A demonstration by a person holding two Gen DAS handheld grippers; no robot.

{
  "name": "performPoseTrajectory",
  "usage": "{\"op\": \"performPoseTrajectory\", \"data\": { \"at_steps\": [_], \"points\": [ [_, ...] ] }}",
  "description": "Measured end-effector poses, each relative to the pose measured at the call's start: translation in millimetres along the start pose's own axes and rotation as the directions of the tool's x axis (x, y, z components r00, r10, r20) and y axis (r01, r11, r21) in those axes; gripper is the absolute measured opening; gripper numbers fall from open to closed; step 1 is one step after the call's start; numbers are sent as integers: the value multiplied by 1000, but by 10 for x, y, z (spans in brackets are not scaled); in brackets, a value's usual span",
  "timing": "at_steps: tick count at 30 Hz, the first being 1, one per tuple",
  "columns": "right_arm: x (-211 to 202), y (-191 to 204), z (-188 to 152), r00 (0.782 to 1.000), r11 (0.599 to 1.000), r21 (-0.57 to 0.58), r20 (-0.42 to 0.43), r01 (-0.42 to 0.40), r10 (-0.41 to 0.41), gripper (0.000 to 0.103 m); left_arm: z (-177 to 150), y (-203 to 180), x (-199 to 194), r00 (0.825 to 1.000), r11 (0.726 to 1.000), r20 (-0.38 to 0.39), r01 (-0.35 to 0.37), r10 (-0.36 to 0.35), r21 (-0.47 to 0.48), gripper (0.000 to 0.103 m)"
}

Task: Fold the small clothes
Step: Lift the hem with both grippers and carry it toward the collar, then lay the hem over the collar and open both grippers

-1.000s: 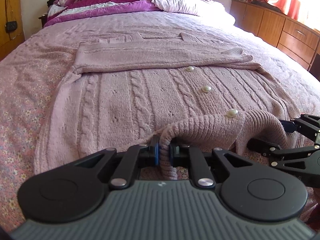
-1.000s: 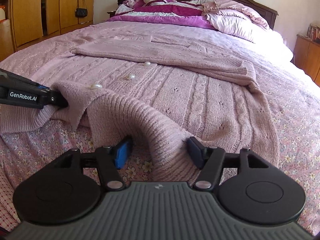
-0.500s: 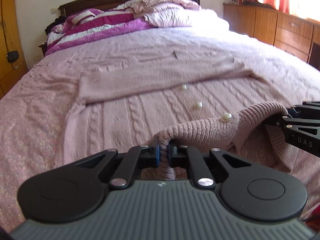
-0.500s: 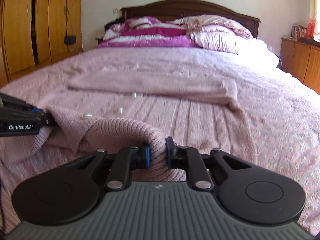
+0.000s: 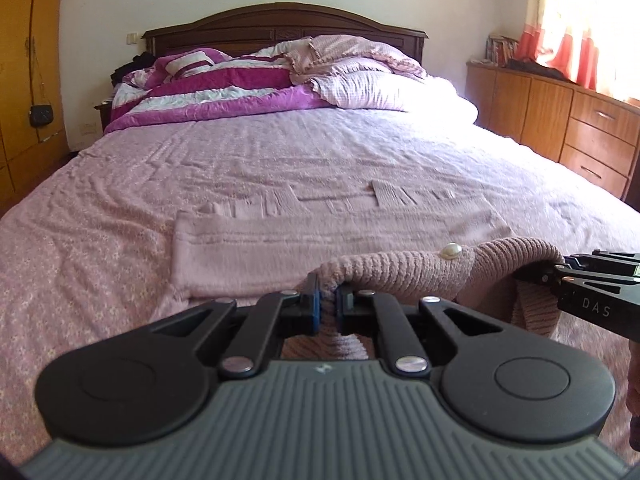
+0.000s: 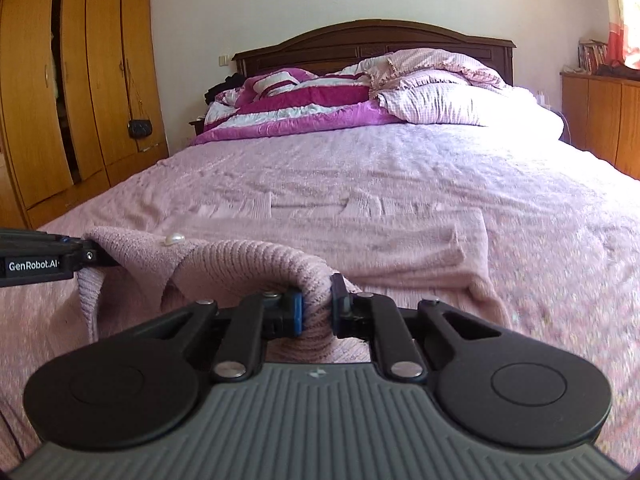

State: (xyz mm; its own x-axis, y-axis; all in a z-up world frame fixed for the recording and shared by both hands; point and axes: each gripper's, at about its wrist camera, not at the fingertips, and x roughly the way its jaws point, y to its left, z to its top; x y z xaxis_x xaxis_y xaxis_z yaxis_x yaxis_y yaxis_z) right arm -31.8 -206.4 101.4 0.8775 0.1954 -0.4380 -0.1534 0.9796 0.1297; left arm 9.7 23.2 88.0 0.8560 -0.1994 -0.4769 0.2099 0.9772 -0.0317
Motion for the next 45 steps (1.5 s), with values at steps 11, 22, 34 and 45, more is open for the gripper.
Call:
{"op": "performPoseTrajectory", "data": {
  "at_steps": [11, 22, 34, 45],
  "points": [
    [401, 34, 565, 993, 999, -26, 116, 26, -23, 14, 554, 65, 277, 994, 998, 99, -41, 37, 43, 9],
    [1365, -36, 773, 992, 993, -14, 43, 118, -117, 14, 753, 188, 1242, 999, 999, 31, -29, 28, 39, 9],
    [2257, -166, 334, 981, 984, -10, -78, 179, -179, 15, 409, 302, 2127, 992, 997, -101, -67, 70, 33, 11],
    [2065, -256, 396, 991, 989, 83, -61, 126, -122, 39, 471, 335, 1808, 990, 997, -120, -74, 77, 29, 51]
  ]
}}
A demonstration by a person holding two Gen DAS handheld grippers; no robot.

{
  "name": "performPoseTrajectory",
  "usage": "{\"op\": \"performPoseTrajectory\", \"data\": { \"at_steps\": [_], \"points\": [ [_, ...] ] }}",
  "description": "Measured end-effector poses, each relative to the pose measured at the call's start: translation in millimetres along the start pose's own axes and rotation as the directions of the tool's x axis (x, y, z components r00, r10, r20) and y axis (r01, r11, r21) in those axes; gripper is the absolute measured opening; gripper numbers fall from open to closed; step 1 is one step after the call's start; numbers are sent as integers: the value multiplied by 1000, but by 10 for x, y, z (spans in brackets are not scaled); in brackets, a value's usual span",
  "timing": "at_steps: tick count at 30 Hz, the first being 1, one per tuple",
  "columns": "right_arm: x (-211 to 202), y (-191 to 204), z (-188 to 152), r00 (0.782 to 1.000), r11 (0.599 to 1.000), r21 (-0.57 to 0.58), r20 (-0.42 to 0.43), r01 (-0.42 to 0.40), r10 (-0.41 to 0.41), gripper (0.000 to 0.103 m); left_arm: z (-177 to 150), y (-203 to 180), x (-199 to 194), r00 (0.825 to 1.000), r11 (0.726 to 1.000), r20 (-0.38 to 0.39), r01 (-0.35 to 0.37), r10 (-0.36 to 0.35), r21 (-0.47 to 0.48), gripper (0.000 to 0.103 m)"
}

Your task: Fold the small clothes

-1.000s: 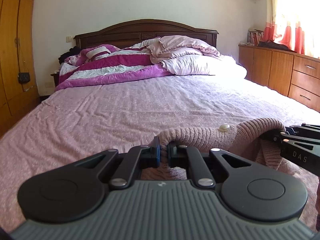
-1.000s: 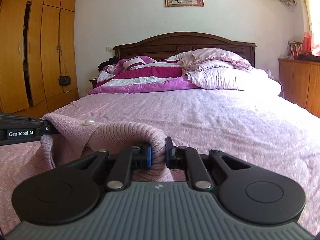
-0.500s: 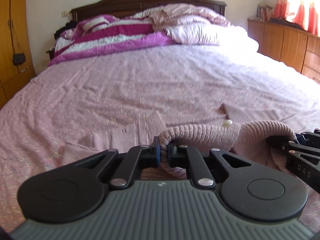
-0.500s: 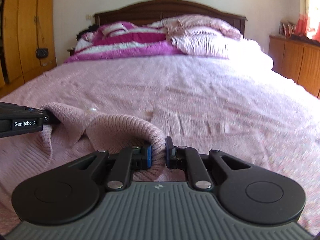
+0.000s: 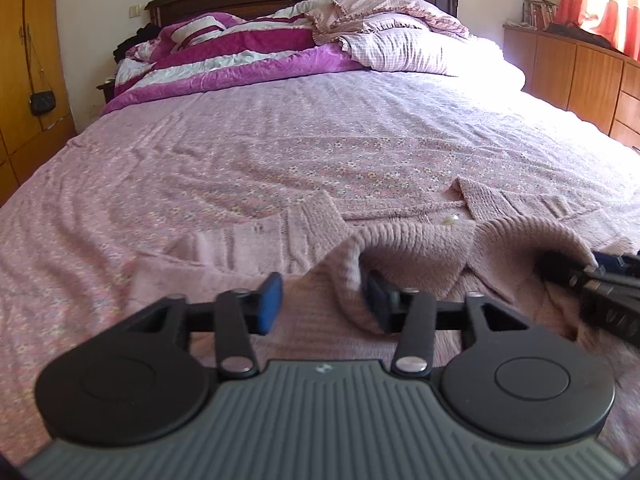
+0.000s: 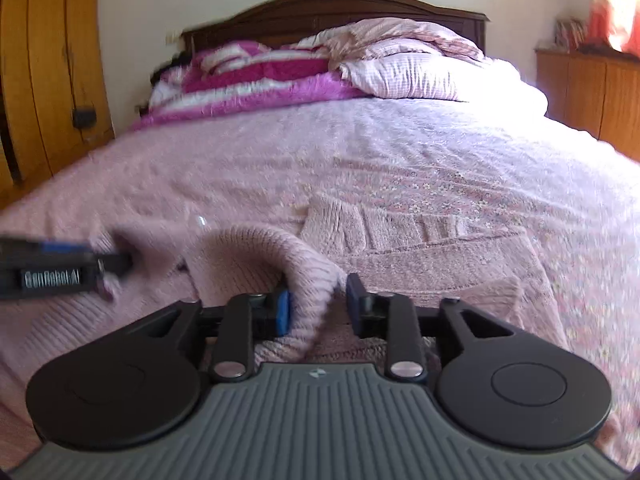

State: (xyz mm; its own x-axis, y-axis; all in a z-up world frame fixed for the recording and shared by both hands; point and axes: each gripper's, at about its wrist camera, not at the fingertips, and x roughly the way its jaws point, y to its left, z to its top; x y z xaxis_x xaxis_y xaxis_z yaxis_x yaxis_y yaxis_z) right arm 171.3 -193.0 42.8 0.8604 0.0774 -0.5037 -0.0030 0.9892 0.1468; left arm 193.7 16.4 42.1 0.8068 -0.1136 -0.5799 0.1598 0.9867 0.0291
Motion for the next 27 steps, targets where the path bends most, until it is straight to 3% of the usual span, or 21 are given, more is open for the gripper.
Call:
{"op": "performPoseTrajectory", "data": {
  "at_steps": [2, 7, 15, 21, 27],
  "points": [
    [-172, -68, 18, 1000, 999, 36, 20, -10, 9, 46, -18, 24, -123, 1000, 1000, -9, 18, -18, 7, 53],
    [-588, -144, -33, 998, 1000, 20, 56, -19, 18, 52, -157, 65, -482, 1000, 999, 2, 27, -27, 34, 56],
    [-971, -39, -242, 996, 992, -103, 45, -76, 81, 60, -366, 102, -914, 1000, 994, 16, 24, -26, 109, 57],
    [-1058, 173, -363, 992, 973, -200, 17, -118, 124, 62, -471, 71, -932, 999, 980, -26, 45, -41, 193, 57],
    [-973, 345, -450, 994, 948, -299, -18, -112, 112, 63, -605, -49, -867, 997, 953, -57, 58, -43, 298, 57]
  ]
}}
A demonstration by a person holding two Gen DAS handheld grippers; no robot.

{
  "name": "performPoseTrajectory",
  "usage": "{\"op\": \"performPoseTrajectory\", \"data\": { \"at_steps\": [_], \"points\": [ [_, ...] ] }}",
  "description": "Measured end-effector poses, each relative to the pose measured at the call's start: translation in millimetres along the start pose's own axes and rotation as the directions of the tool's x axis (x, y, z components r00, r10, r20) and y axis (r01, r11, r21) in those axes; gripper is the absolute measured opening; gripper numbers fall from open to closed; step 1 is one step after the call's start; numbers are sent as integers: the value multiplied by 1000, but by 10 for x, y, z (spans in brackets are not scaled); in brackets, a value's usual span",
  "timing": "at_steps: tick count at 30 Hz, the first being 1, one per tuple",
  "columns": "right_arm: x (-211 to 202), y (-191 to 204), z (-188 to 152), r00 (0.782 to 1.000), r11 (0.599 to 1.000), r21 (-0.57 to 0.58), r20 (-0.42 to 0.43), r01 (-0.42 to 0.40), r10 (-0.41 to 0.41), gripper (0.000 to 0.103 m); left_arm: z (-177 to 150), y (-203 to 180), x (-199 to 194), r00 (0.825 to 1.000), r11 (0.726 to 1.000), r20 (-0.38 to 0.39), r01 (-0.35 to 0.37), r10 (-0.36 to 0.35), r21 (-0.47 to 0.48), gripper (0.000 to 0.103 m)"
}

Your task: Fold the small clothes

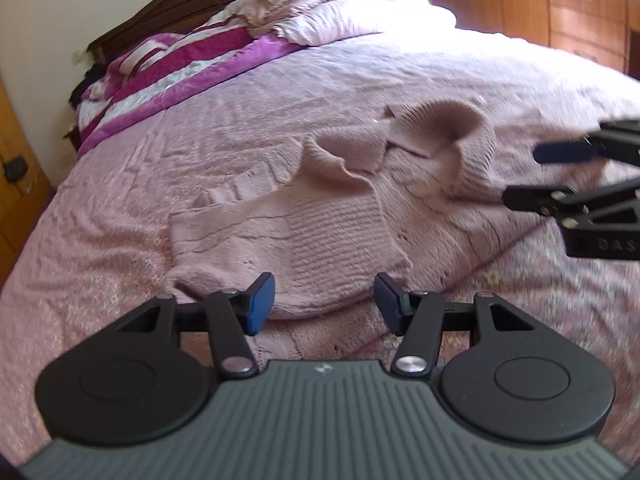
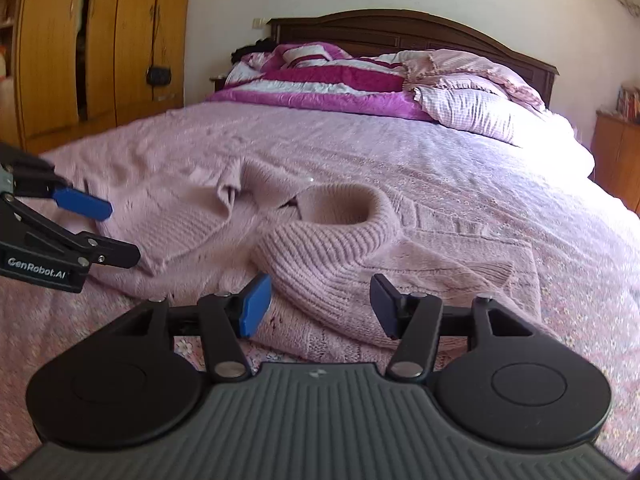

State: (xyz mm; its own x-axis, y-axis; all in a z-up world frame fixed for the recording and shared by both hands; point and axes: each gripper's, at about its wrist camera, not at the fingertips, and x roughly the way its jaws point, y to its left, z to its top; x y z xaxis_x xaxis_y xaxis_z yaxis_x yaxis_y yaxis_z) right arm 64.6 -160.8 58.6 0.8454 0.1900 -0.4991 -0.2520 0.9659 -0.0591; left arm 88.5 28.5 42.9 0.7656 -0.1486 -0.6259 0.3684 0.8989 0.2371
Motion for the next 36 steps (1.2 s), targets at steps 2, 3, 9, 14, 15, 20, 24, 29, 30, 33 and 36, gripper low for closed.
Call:
{"op": "performPoseTrajectory", "data": {
  "at_steps": [2, 3, 9, 14, 15, 20, 24, 29, 30, 33, 36],
  "points": [
    [57, 28, 1, 1000, 1000, -15, -10, 2, -3, 63, -22, -54, 26, 1000, 999, 0, 4, -4, 43, 57],
    [90, 42, -1, 1000, 1000, -21, -16, 4, -5, 63, -30, -78, 43, 1000, 998, 0, 7, -7, 64, 57],
    [294, 85, 9, 999, 998, -58, -35, 17, -19, 63, -90, -171, 167, 1000, 988, 5, -7, 7, 154, 59],
    [384, 125, 21, 999, 993, -115, -13, 34, -35, 63, -110, -165, 213, 998, 986, 55, -13, 4, 165, 52],
    [398, 128, 15, 999, 992, -123, -7, 38, -39, 62, -106, -149, 210, 998, 988, 62, 0, -10, 157, 42],
    [388, 40, 109, 997, 988, -136, 8, 71, -71, 17, 6, 53, 180, 995, 997, 95, 9, -17, 83, 11],
    [285, -219, 389, 991, 984, -128, 59, 127, -120, 15, 237, 332, 149, 986, 998, 156, -64, 59, 22, 11],
    [317, -701, 790, 970, 964, -129, 97, 233, -222, 15, 566, 782, 251, 962, 978, 186, -183, 199, -98, 10],
    [365, -793, 845, 965, 956, -142, 99, 256, -244, 15, 624, 862, 292, 958, 973, 187, -199, 218, -114, 10],
    [561, -1063, 948, 952, 939, -164, 80, 304, -294, 15, 755, 1053, 455, 950, 960, 180, -229, 256, -158, 10],
    [841, -1333, 978, 949, 943, -112, 10, 314, -315, 14, 792, 1176, 690, 952, 949, 140, -239, 271, -206, 10]
  ]
}}
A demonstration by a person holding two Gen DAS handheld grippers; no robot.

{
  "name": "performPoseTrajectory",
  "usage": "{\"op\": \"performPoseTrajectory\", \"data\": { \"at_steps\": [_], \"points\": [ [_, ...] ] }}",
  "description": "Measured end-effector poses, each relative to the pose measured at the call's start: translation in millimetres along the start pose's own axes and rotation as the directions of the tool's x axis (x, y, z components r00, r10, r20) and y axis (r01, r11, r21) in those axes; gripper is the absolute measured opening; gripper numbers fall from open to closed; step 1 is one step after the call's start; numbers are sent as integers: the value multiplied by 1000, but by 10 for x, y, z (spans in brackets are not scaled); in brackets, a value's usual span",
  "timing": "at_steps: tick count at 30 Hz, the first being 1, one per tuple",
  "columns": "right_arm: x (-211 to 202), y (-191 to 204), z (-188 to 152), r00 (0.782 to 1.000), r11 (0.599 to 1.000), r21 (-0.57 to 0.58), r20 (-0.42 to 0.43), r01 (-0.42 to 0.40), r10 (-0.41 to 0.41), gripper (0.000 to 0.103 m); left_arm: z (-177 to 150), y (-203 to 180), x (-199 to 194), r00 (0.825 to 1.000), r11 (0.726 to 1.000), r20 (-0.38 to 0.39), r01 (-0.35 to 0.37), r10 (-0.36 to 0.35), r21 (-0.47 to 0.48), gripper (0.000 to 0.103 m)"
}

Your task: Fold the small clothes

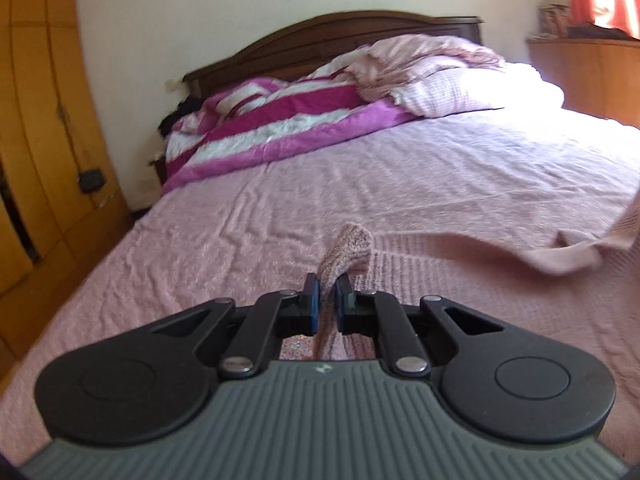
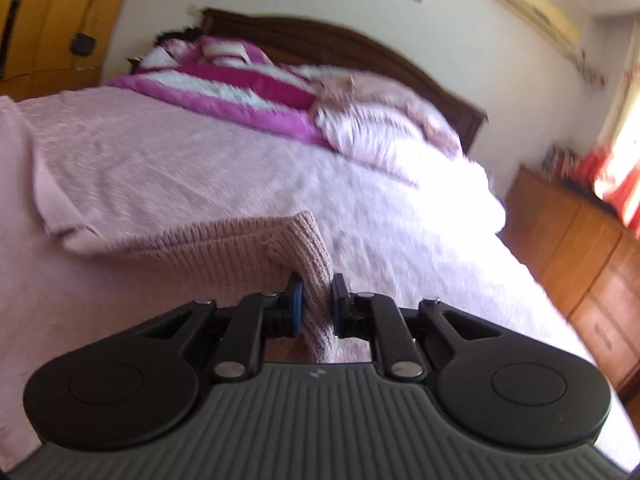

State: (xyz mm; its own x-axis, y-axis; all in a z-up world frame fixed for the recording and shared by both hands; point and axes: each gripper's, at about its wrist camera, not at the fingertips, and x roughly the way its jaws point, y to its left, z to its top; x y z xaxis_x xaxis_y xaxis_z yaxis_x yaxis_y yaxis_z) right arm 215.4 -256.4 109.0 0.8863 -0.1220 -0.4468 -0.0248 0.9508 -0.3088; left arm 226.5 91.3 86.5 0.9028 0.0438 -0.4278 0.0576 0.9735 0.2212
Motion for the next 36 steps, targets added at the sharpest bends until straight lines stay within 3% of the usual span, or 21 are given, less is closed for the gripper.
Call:
{"op": "performPoseTrajectory", "data": {
  "at_steps": [3, 7, 9, 12, 15, 19, 23, 29, 36],
  "points": [
    [383, -64, -106, 996, 999, 50, -90, -5, 9, 15, -130, 1, 289, 996, 1000, -83, -17, 15, -18, 10],
    [772, 63, -340, 980, 999, 39, -199, -21, 28, 16, -390, -30, 593, 979, 998, -193, -67, 64, -10, 13],
    [837, 121, -425, 982, 1000, 6, -190, -12, 13, 16, -493, 2, 638, 978, 997, -197, -71, 66, -17, 15],
    [862, 154, -426, 983, 1000, -19, -185, -14, 10, 29, -509, 36, 609, 981, 997, -185, -69, 65, -16, 22],
    [879, 65, -405, 982, 1000, -17, -186, -11, 8, 39, -485, 102, 589, 978, 996, -197, -80, 71, -40, 38],
    [742, -282, -406, 983, 995, 98, -185, 17, 1, 48, -446, 241, 461, 976, 994, -216, -27, 5, -101, 49],
    [559, -582, -446, 981, 976, 218, -194, 23, 20, 50, -431, 250, 252, 979, 997, -206, -2, -14, -75, 65],
    [190, -719, -593, 975, 912, 401, -155, -85, 159, 62, -504, 233, -54, 978, 1000, -208, 14, -19, -27, 66],
    [-116, -642, -937, 948, 830, 532, -142, -169, 284, 75, -628, 267, -322, 966, 995, -255, 14, -39, -99, 66]
  ]
}}
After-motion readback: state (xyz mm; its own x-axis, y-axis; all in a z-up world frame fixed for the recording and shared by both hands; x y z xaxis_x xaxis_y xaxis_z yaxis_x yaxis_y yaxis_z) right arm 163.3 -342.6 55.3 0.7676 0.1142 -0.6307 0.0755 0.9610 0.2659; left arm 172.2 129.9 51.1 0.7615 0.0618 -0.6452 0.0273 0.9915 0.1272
